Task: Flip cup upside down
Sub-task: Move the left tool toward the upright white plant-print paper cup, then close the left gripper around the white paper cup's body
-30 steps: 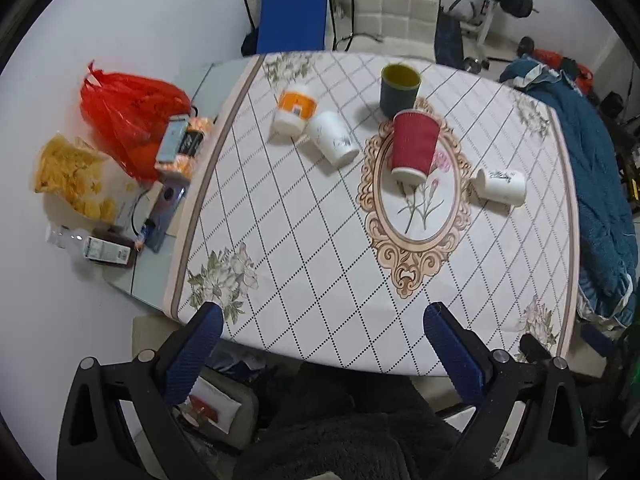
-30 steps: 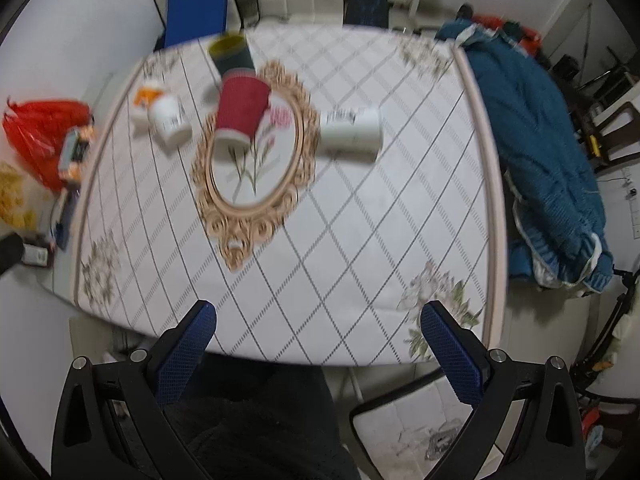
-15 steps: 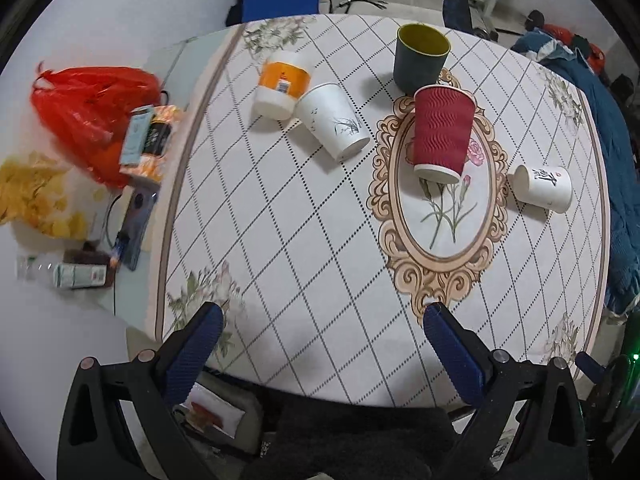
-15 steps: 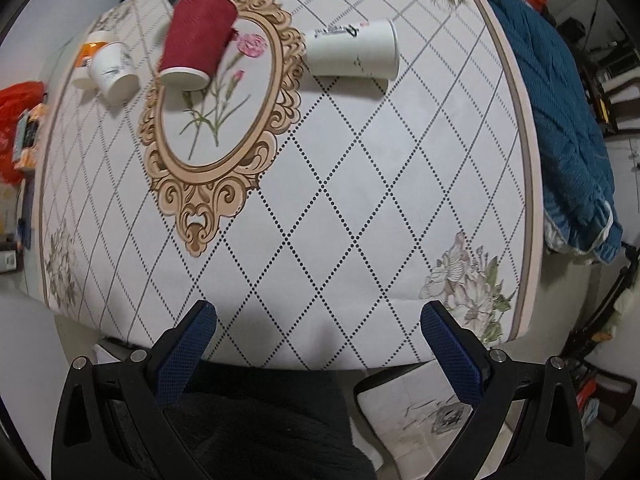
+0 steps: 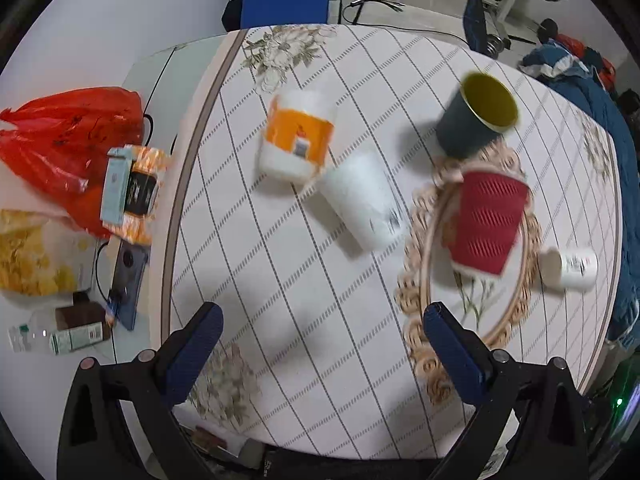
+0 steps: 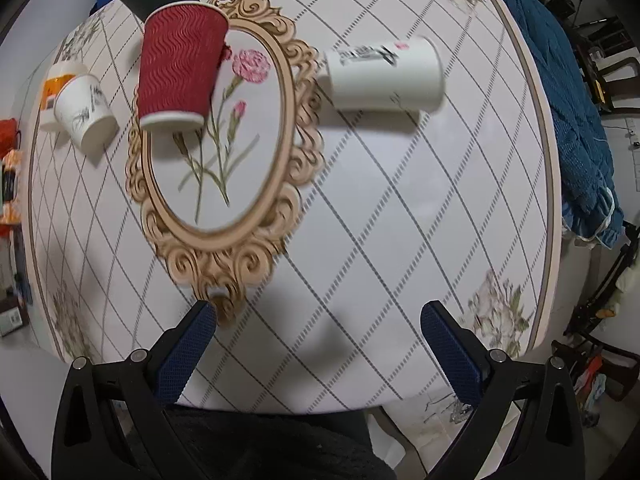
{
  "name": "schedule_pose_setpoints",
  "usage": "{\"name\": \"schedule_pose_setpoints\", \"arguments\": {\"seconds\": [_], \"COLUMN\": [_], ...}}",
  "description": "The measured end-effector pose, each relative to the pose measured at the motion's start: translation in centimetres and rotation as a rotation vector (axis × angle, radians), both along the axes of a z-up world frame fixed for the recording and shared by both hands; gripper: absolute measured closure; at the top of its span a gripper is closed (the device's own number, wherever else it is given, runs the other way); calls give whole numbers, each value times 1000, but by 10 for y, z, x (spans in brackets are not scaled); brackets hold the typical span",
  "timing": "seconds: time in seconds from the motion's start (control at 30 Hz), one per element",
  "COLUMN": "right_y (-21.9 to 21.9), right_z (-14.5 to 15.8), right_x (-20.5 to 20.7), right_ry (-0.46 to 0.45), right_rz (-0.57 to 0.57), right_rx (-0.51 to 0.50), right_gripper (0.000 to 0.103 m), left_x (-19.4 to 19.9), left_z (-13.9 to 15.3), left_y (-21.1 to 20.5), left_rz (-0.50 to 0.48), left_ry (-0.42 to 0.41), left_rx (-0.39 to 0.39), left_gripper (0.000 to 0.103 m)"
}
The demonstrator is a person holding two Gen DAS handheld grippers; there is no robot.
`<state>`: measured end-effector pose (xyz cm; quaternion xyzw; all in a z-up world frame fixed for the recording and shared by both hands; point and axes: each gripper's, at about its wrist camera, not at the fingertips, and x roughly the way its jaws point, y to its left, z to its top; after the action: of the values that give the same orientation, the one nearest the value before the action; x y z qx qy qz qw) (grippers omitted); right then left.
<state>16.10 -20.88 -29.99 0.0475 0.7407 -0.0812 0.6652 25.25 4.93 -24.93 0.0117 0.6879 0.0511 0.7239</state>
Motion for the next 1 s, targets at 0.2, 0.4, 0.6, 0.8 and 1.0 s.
{"name": "schedule_pose_setpoints", "arguments": {"seconds": [0.2,0.4,0.6,0.8,1.0], "right_y": [16,31,37,42,46], "right_z": [-11,-26,-42,-55,-61], "right_x": [40,71,88,94,99], "right_ry": [5,22,57,84,94], "right_rz": [-10,-14,-25,-22,-22], "right_rx": [-13,-29,-44,-52,-61], "right_gripper": [0,0,0,0,0], "left_x": [43,67,77,82,85], "left_z": [-33,-78,-110,-130,-140], "left_y": [17,13,5,-2,-13], "left_rz": [29,57,69,54,5], "left_ry": [65,171,240,258,224], "left_rx": [-25,-97,-133,-124,-104], "left_gripper": [0,0,0,0,7]}}
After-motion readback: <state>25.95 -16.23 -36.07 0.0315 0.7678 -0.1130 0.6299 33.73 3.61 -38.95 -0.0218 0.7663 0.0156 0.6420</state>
